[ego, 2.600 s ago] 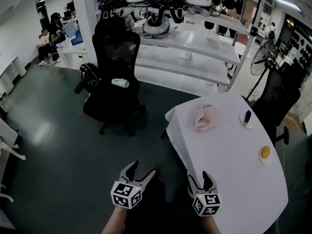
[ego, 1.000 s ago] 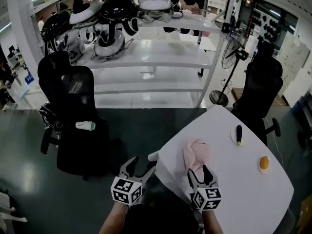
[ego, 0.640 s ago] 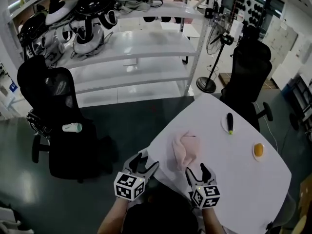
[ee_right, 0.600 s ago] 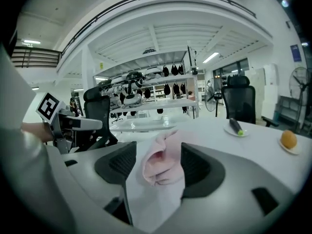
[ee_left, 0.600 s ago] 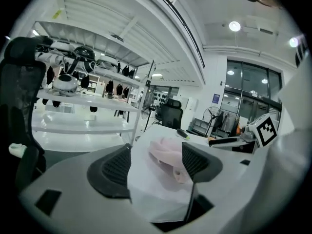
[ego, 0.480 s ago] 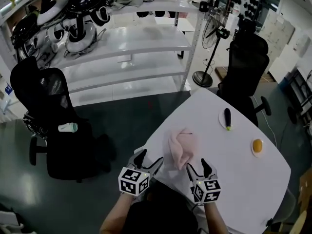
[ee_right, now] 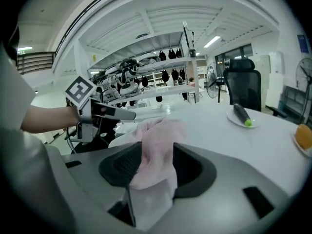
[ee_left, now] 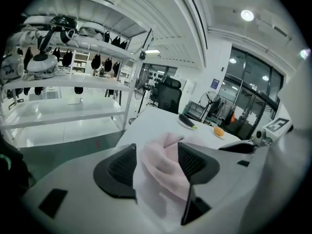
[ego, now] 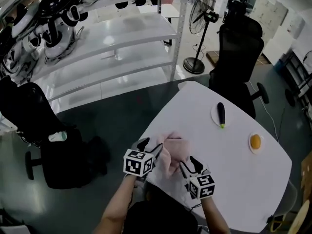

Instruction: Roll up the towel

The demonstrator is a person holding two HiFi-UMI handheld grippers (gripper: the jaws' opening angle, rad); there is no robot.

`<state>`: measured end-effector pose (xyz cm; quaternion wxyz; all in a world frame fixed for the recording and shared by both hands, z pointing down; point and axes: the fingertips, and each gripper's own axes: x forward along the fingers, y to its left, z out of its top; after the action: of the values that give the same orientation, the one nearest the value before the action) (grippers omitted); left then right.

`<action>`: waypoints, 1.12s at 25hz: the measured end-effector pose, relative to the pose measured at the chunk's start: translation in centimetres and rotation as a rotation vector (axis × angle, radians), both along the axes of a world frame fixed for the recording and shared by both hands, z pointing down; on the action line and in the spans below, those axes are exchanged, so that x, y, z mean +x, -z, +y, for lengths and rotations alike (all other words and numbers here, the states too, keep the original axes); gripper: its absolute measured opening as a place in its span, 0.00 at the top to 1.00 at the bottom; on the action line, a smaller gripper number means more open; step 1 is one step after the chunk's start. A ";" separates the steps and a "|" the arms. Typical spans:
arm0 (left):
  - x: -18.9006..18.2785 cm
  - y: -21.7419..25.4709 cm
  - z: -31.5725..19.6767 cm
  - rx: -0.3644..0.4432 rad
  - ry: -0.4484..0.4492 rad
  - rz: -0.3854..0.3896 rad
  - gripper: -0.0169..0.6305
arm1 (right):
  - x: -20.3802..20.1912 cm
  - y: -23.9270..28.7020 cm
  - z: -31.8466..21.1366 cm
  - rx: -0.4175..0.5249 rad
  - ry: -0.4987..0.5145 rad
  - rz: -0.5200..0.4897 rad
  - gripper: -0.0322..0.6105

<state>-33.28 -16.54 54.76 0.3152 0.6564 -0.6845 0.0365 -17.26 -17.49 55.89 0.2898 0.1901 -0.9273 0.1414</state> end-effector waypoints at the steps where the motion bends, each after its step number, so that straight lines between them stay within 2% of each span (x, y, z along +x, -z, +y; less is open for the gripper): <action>1: -0.2 -0.7 -0.7 -0.032 -0.011 0.005 0.53 | -0.1 -0.3 -0.2 -0.011 0.004 0.007 0.63; 5: 0.0 -3.3 -2.8 -0.135 -0.071 0.067 0.60 | -0.5 -1.4 -1.0 -0.070 0.013 0.000 0.72; 8: 0.5 -4.8 -3.5 -0.187 -0.092 0.088 0.79 | -0.5 -1.7 -1.3 -0.126 0.013 -0.037 0.75; 10: 0.6 -5.3 -3.6 -0.206 -0.102 0.092 0.84 | -0.5 -1.8 -1.4 -0.151 0.011 -0.054 0.78; 12: 0.5 -5.4 -3.7 -0.206 -0.091 0.130 0.88 | -0.4 -1.7 -1.6 -0.158 0.009 -0.059 0.80; 15: 0.3 -4.6 -3.7 -0.174 -0.076 0.192 0.89 | -0.4 -1.6 -2.1 -0.170 -0.010 -0.068 0.83; 22: -0.4 -0.2 -4.2 -0.054 -0.129 0.201 0.90 | 0.6 0.3 -2.7 -0.147 -0.079 -0.090 0.87; 28: 0.7 4.4 -5.1 0.048 -0.234 0.177 0.90 | 2.2 3.8 -4.1 -0.006 -0.165 -0.074 0.87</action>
<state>-32.63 -21.64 50.39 0.3522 0.7396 -0.5735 -0.0013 -15.09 -21.63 52.08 0.2433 0.2595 -0.9182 0.1744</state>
